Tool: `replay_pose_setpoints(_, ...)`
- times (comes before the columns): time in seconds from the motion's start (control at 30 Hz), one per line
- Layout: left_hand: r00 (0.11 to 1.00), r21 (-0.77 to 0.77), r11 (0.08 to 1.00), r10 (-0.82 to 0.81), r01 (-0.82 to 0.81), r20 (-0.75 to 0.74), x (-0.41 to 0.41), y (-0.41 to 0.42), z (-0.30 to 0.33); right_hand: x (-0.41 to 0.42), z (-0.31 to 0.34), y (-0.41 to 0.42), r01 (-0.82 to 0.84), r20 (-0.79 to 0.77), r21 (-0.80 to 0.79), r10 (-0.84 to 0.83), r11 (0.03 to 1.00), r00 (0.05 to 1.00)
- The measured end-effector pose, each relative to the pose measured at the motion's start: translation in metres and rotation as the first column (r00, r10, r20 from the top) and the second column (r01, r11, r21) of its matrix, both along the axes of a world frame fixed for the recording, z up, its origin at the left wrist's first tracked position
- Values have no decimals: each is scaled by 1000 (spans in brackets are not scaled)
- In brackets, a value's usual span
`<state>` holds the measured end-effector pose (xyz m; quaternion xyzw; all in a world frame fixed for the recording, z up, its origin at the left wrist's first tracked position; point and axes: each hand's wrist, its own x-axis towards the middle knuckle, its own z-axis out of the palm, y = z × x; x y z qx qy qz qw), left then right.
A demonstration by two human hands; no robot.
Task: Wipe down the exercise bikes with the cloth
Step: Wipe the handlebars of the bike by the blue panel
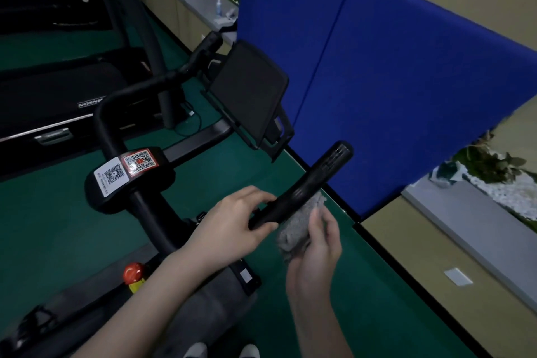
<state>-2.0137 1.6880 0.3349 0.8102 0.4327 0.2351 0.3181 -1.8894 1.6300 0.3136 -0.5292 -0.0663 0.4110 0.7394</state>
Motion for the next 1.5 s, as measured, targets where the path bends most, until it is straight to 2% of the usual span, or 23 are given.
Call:
replay_pose_setpoints(0.37, 1000, -55, 998, 23, -21, 20, 5, 5, 0, 13, 21, 29, 267, 276, 102, -285, 958, 918)
replay_pose_setpoints(0.5, 999, -51, 998, 36, -34, 31, 6, 5, -2, 0, 16, 19, 243, 404, 97, -261, 965, 877)
replay_pose_setpoints(0.8, 998, -55, 998, 42, -40, 39, 34, 10, 2, 20, 31, 42, 310, 434, 176, -357, 934, 827)
replay_pose_setpoints(0.87, 997, -44, 998, 55, -53, 46, 41, 13, 2, 14, 28, 35, 277, 486, 167, -324, 946, 812)
replay_pose_setpoints(0.97, 994, -43, 997, 73, -70, 79, 42, 16, -1, 20, 31, 35, 253, 597, 179, -310, 951, 740)
replay_pose_setpoints(1.1, 992, -59, 997, 64, -58, 106, 40, 16, -4, 39, 43, 47, 209, 759, 230, -310, 950, 573)
replay_pose_setpoints(1.13, 992, -63, 996, 62, -56, 111, 40, 17, -4, 43, 43, 47, 172, 827, 236, -291, 956, 482)
replay_pose_setpoints(1.23, 989, -80, 995, 63, -53, 132, 38, 17, -4, 53, 40, 45, -19, 982, 164, -162, 986, 98)
replay_pose_setpoints(1.3, 988, -90, 995, 61, -48, 142, 38, 17, -3, 68, 46, 45, -137, 993, 69, -81, 988, -80)
replay_pose_setpoints(1.4, 987, -101, 994, 56, -41, 154, 37, 16, -3, 88, 66, 51, -263, 969, -78, 11, 962, -248)
replay_pose_setpoints(1.5, 986, -111, 993, 45, -27, 159, 36, 17, -4, 96, 88, 59, -335, 889, -318, 156, 887, -431)
